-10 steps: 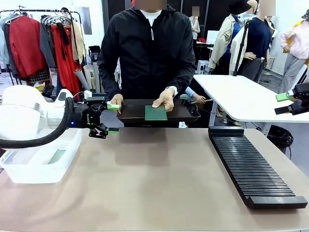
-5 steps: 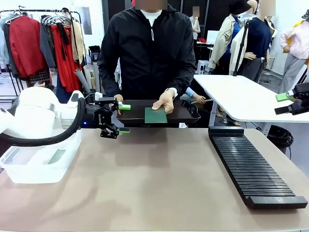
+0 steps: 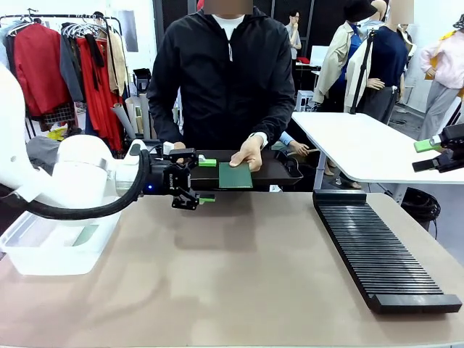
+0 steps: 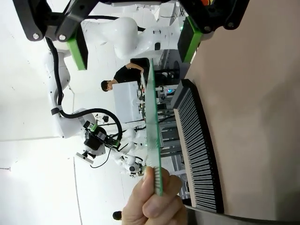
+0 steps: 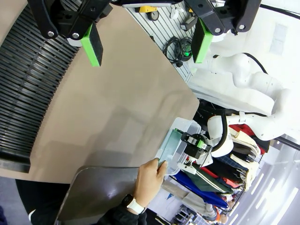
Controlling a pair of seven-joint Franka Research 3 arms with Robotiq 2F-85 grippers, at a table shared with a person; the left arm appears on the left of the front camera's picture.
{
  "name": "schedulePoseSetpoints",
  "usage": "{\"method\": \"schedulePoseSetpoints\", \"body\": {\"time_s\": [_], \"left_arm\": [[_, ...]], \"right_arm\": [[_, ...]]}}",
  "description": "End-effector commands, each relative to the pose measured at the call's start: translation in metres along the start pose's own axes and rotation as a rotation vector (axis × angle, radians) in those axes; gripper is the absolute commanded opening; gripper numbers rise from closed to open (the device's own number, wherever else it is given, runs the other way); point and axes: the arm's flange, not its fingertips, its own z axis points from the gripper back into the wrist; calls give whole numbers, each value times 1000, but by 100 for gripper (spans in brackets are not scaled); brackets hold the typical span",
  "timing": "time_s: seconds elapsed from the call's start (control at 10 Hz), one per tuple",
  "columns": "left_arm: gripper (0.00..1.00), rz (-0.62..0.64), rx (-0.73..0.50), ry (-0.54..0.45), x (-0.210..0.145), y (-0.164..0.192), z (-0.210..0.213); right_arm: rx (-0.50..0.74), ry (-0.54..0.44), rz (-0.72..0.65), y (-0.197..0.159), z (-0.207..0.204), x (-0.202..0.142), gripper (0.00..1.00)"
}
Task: Sort PCBs into racks and boxes based on the side picked up.
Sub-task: Pick up the Blank PCB handed by the Human.
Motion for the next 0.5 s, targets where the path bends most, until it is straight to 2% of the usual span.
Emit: {"method": "schedulePoseSetpoints", "body": {"time_s": [0.0, 0.4], "left_arm": [[100, -12, -24, -8, 7, 2, -16], [100, -75, -6, 17, 15, 7, -48]], "right_arm": [[-1, 1, -1, 2, 0, 1, 100], [-1, 1, -1, 2, 0, 1, 100]]}}
